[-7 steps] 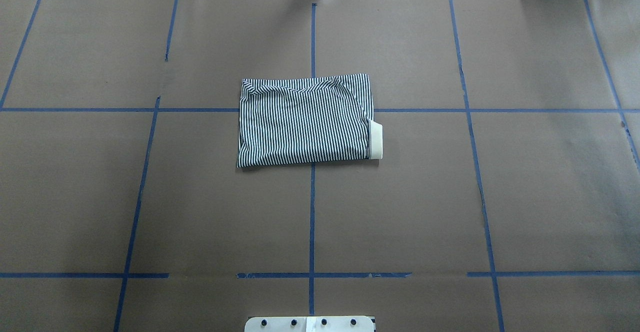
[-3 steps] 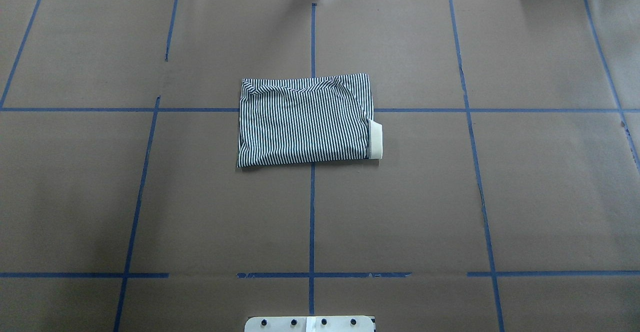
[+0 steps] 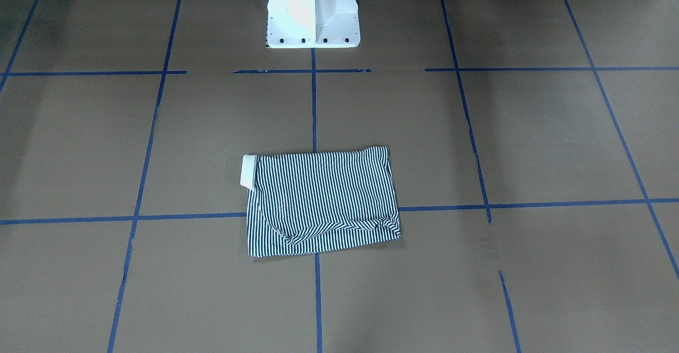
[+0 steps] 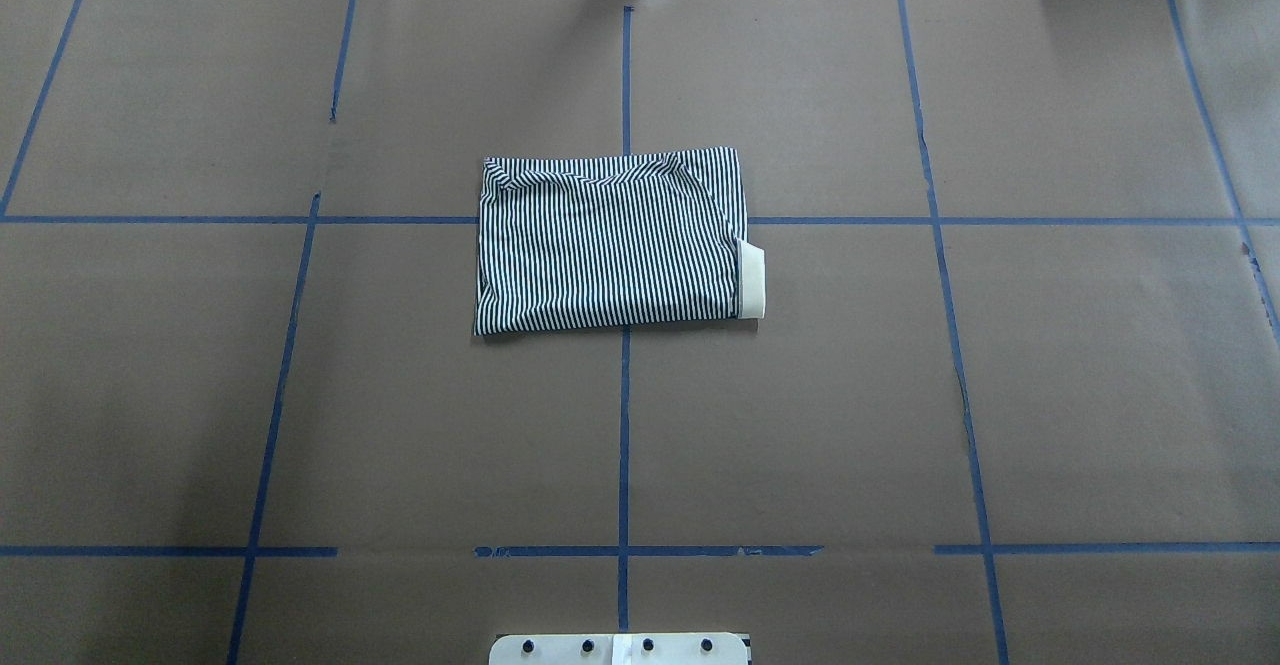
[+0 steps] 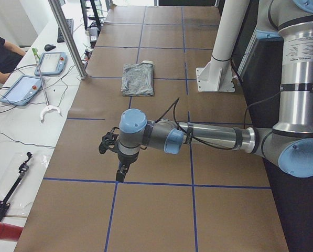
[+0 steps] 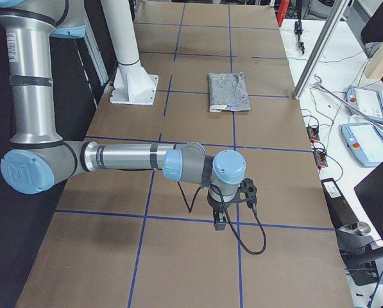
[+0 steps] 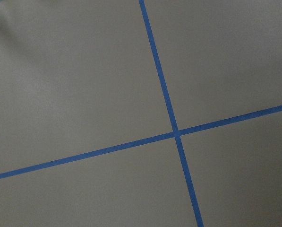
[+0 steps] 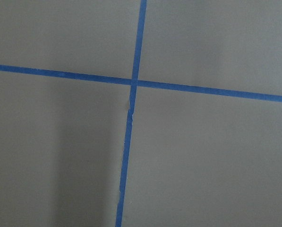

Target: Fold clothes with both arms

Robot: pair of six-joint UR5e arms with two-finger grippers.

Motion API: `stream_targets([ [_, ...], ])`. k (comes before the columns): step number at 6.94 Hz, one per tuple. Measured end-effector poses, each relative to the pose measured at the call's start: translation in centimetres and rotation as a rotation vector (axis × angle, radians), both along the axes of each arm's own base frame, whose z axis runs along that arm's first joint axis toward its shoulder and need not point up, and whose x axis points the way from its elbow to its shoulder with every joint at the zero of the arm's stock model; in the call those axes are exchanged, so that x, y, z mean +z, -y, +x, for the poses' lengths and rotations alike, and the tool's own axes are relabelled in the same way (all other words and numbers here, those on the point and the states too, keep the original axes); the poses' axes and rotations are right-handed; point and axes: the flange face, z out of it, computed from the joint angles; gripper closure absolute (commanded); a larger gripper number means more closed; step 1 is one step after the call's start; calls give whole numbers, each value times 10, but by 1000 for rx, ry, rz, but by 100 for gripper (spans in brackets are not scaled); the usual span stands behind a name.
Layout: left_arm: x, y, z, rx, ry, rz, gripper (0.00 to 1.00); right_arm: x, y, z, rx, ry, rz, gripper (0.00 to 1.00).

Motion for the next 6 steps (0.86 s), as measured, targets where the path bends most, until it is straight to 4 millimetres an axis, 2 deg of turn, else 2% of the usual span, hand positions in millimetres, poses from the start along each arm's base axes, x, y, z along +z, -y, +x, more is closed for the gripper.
stream_targets([
  [3, 12, -2, 2, 3, -1, -46, 0, -2, 0, -7, 20, 23, -13, 0],
  [6, 13, -4, 2, 3, -4, -72, 0, -18, 17, -42, 108, 29, 7, 0],
])
